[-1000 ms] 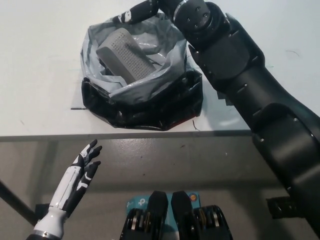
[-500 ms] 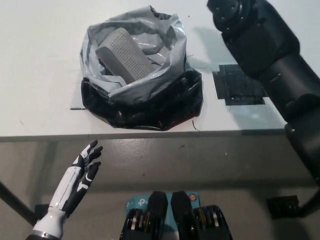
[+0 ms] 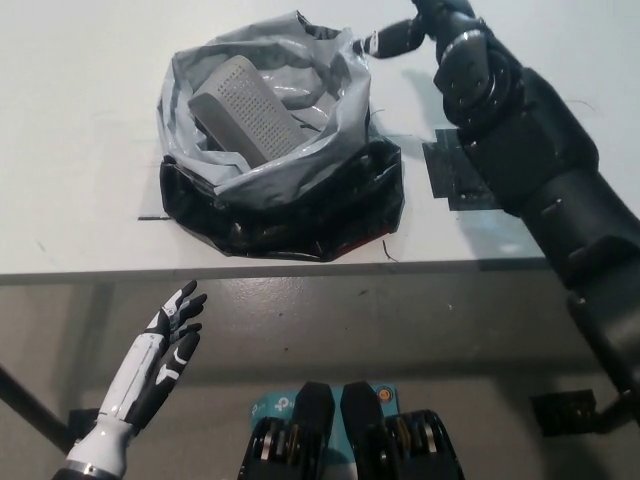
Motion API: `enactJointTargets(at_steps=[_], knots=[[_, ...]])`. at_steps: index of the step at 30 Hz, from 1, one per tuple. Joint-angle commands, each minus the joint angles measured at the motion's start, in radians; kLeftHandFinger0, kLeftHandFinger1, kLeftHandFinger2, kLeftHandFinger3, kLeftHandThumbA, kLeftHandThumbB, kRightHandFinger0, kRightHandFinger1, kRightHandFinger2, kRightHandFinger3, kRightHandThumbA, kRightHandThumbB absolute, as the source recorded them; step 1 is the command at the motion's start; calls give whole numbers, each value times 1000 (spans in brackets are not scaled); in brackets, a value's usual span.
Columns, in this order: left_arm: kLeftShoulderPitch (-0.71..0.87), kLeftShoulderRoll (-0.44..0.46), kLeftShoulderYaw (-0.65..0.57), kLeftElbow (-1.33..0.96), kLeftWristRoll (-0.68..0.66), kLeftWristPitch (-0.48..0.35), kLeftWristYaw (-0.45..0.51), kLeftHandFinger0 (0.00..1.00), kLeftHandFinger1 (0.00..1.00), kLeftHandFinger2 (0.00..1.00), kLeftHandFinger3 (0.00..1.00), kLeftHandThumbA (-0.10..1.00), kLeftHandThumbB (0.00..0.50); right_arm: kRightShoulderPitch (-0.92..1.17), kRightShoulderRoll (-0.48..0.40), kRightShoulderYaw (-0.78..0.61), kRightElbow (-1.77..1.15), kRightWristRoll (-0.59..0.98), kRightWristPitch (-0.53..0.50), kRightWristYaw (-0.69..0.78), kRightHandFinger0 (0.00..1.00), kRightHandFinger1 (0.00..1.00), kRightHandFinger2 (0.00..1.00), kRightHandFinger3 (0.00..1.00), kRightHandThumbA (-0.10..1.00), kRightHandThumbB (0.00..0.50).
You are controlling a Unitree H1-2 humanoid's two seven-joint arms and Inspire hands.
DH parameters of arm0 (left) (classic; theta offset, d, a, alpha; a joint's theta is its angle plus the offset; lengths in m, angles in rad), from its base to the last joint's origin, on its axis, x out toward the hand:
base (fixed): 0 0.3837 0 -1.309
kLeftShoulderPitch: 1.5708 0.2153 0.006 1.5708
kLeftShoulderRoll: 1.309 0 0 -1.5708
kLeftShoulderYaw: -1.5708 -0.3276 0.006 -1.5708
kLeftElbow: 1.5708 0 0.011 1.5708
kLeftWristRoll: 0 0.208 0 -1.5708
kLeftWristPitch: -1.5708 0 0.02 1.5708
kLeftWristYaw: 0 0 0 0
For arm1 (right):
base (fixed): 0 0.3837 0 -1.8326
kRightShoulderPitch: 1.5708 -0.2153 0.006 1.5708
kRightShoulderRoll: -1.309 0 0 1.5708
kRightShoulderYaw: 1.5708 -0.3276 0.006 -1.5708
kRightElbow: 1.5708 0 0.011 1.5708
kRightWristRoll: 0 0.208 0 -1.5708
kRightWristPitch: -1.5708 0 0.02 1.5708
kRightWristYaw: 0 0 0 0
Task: Use the right hand to pick up a small rectangular container and put it into a plastic bag and lift the bag
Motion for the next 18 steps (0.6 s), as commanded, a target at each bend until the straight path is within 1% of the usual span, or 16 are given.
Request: enactJointTargets(at_steps=[1, 3, 4, 5, 10, 12, 13, 14, 15, 16, 17, 18], knots=[[-18, 18, 1, -11, 5, -51, -3, 901, 936, 929, 1000, 940, 89, -48, 21, -37, -1, 25, 9, 20, 1000, 1000, 1000, 1000, 906, 438], [-20, 19, 0, -11, 14, -48, -1, 894, 926, 925, 1000, 951, 100, -49, 31, -58, 7, 42, 11, 32, 1000, 1000, 1000, 1000, 919, 460], [-20, 19, 0, -11, 16, -48, 0, 893, 926, 925, 1000, 953, 100, -50, 32, -61, 8, 43, 11, 34, 1000, 1000, 1000, 1000, 920, 461], [-18, 20, 0, -14, 17, -45, -1, 892, 925, 924, 1000, 956, 102, -51, 37, -70, 12, 45, 14, 36, 1000, 1000, 1000, 1000, 934, 474], [-13, 19, 0, -20, 9, -42, -5, 889, 922, 921, 1000, 948, 99, -59, 47, -92, 21, 52, 20, 35, 1000, 1000, 1000, 1000, 941, 473], [-14, 21, 0, -20, 8, -41, -7, 896, 926, 923, 1000, 950, 106, -66, 48, -101, 20, 55, 23, 30, 1000, 1000, 1000, 1000, 939, 471], [-15, 22, 0, -20, 10, -37, -7, 896, 925, 922, 1000, 952, 109, -73, 47, -106, 22, 55, 21, 27, 1000, 1000, 1000, 1000, 937, 456], [-14, 21, 1, -22, 10, -35, -6, 896, 923, 920, 1000, 953, 110, -79, 44, -110, 19, 53, 21, 22, 1000, 1000, 1000, 1000, 994, 430], [-14, 21, 1, -22, 11, -35, -6, 896, 922, 919, 1000, 954, 110, -82, 43, -110, 16, 48, 21, 16, 1000, 1000, 1000, 1000, 985, 427], [-13, 22, 0, -22, 12, -36, -6, 895, 921, 917, 1000, 955, 108, -86, 42, -110, 12, 41, 14, 3, 1000, 1000, 1000, 1000, 1000, 395], [-13, 23, 0, -22, 13, -37, -6, 895, 919, 916, 1000, 955, 107, -87, 43, -126, 7, 55, 1, -2, 1000, 1000, 1000, 1000, 954, 372], [-14, 23, 0, -21, 15, -39, -6, 893, 918, 916, 1000, 955, 105, -91, 45, -148, 4, 75, -4, -4, 1000, 1000, 1000, 1000, 948, 367]])
